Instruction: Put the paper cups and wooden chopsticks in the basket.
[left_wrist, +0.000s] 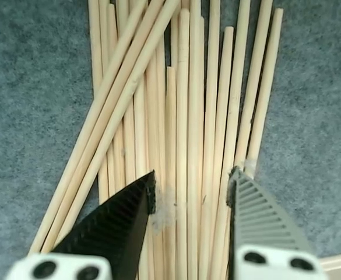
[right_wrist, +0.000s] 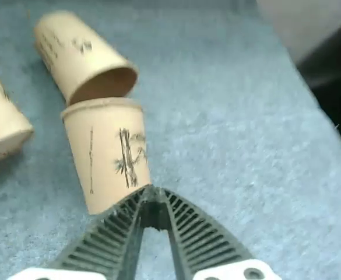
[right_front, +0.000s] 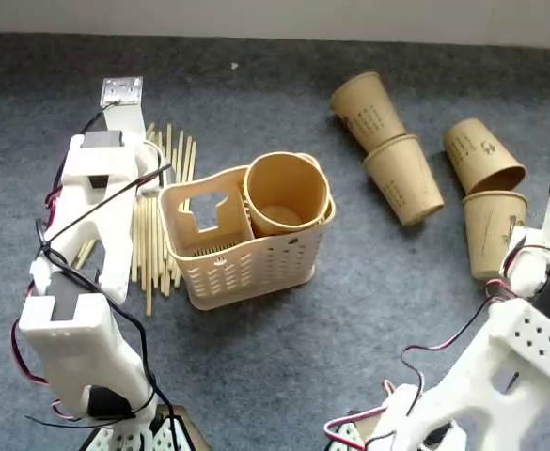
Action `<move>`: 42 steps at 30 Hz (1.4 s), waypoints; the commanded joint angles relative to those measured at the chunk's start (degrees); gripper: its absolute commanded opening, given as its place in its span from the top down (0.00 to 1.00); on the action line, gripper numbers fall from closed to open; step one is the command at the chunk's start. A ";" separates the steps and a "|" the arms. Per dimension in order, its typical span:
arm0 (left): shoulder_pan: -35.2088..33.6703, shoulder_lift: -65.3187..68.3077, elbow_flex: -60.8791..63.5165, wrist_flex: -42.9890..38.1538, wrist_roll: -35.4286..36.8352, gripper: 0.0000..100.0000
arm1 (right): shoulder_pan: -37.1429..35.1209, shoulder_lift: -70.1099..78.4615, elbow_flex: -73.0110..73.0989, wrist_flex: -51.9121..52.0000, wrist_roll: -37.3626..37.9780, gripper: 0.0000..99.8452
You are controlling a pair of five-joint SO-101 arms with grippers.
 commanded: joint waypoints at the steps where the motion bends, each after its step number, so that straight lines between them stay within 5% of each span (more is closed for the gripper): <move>1: -0.22 -0.84 0.92 -0.97 0.18 0.78 | 1.36 8.22 3.65 -9.54 -3.60 0.90; 11: -0.22 -0.92 2.07 -2.99 0.18 0.78 | -8.66 36.88 -29.76 -2.15 -21.01 0.85; 20: -0.22 -0.92 1.71 -2.99 0.09 0.78 | -10.77 52.62 -57.19 20.35 -21.45 0.85; 28: -0.13 -0.84 2.07 -5.89 0.09 0.78 | -3.91 53.49 -53.85 31.87 -4.04 0.85; 42: -0.13 -0.84 2.15 -5.54 0.18 0.78 | 1.98 54.73 -20.35 13.05 8.97 0.87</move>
